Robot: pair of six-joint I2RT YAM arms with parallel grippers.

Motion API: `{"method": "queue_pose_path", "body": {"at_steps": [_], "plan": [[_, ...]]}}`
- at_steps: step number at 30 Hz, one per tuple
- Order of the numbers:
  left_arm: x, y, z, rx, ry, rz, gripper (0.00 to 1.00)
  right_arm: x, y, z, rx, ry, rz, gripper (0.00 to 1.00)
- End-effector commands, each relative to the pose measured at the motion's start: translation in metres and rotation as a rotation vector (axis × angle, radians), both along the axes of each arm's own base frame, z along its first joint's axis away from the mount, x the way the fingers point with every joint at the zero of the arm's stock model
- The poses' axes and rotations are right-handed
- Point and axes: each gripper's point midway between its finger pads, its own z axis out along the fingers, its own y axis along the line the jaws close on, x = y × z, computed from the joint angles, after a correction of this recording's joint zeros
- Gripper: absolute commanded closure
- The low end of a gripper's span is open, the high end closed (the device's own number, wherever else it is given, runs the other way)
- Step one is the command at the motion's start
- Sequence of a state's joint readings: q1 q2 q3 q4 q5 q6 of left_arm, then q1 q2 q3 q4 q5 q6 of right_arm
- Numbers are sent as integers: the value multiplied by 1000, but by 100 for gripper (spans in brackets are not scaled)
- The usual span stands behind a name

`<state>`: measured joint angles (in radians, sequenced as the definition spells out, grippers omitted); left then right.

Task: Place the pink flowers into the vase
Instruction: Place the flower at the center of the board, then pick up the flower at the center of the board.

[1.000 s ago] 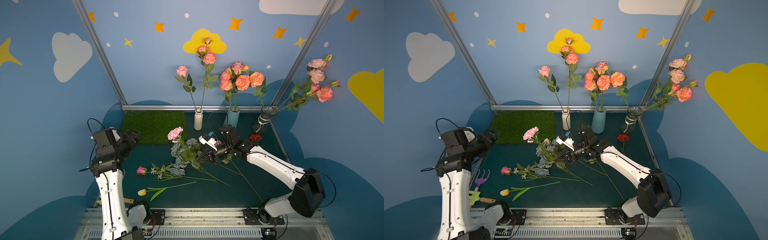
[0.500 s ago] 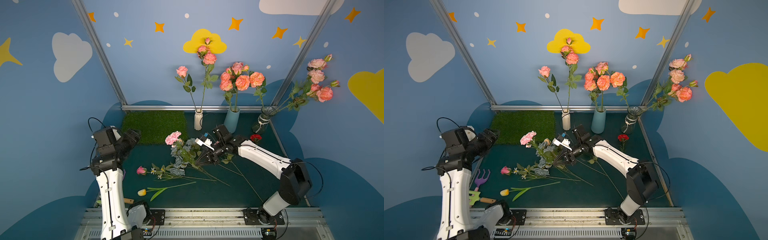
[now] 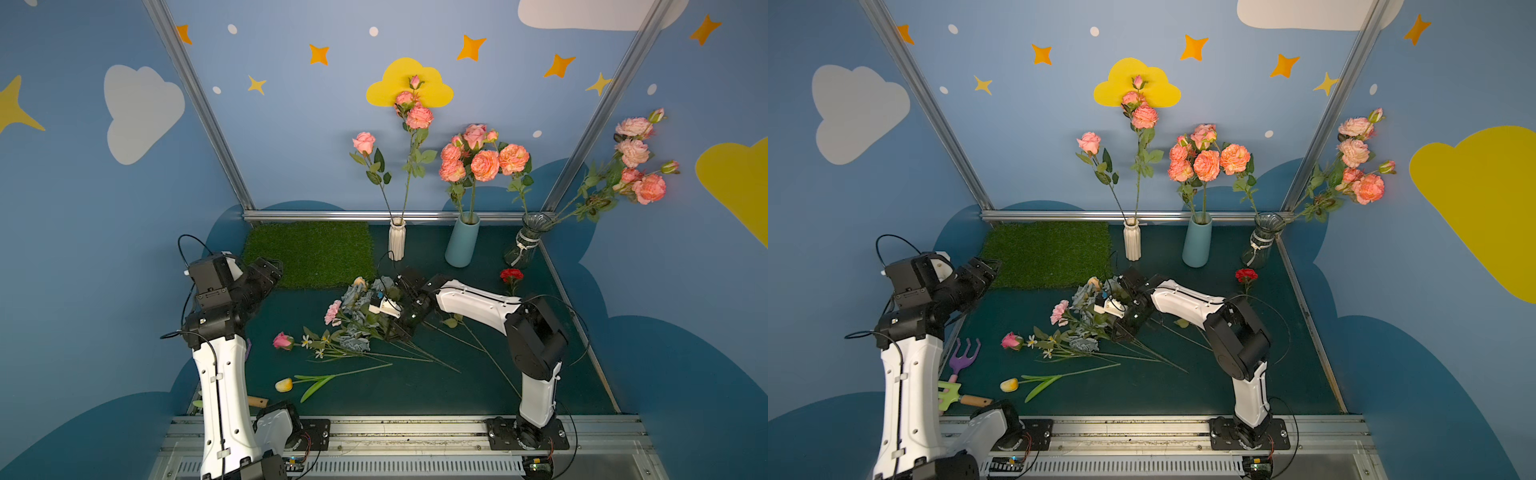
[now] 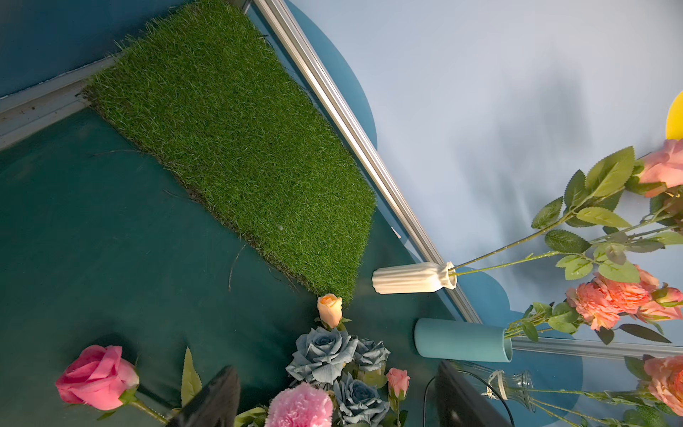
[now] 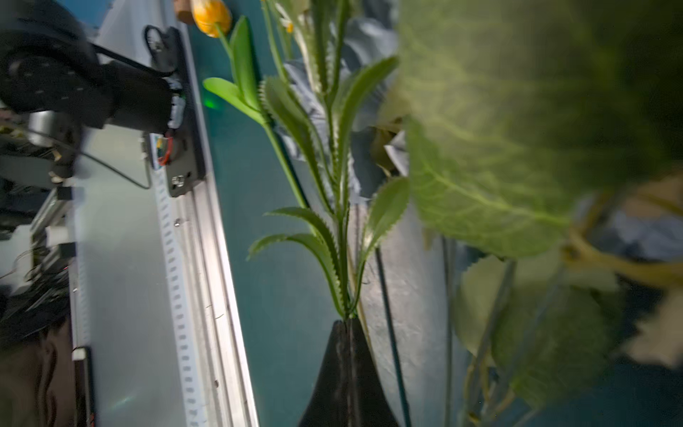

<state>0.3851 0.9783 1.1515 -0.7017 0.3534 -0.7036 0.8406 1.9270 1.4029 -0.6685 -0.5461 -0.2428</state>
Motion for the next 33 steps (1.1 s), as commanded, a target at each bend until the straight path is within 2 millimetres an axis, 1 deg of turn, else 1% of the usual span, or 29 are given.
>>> {"method": "queue_pose_path", "body": {"at_steps": [1,2,3,5,6,8,11,14,16,19,22,24,25,27,28,31,33], "plan": [[1,-4,0,3,-8,-26,17,20,-10,2,-104,-152,-59,100],[1,-4,0,4,-10,-25,16,21,-11,2,-121,-173,-65,95],[1,-3,1,6,-12,-23,16,18,-10,4,-120,-182,-57,83],[0,-5,2,10,-14,-28,16,18,-10,11,-110,-203,-67,66],[1,-7,3,15,-15,-35,16,17,-11,18,-90,-208,-73,62],[0,-14,6,38,-17,-56,16,20,-13,35,-36,-229,-105,60],[-1,-28,10,83,-15,-90,15,26,-20,73,92,-241,-171,59],[-1,-44,14,127,-11,-129,15,40,-35,108,180,-299,-280,60],[0,-60,16,146,-14,-175,16,56,-50,121,178,-376,-392,60],[2,-97,16,165,-9,-272,16,83,-85,139,116,-519,-613,60],[2,-143,10,209,4,-377,17,104,-127,153,58,-613,-849,60],[2,-174,5,238,8,-441,17,109,-152,158,35,-627,-957,59],[1,-192,0,250,15,-477,18,112,-168,161,22,-633,-1032,58],[-1,-224,-7,273,24,-540,19,113,-193,163,20,-627,-1137,58],[-3,-242,-13,284,31,-573,19,113,-209,164,13,-627,-1206,57],[-11,-289,-32,312,58,-646,20,107,-256,168,-2,-629,-1406,56],[-13,-309,-46,317,78,-651,19,100,-281,174,-8,-650,-1504,56]]}}
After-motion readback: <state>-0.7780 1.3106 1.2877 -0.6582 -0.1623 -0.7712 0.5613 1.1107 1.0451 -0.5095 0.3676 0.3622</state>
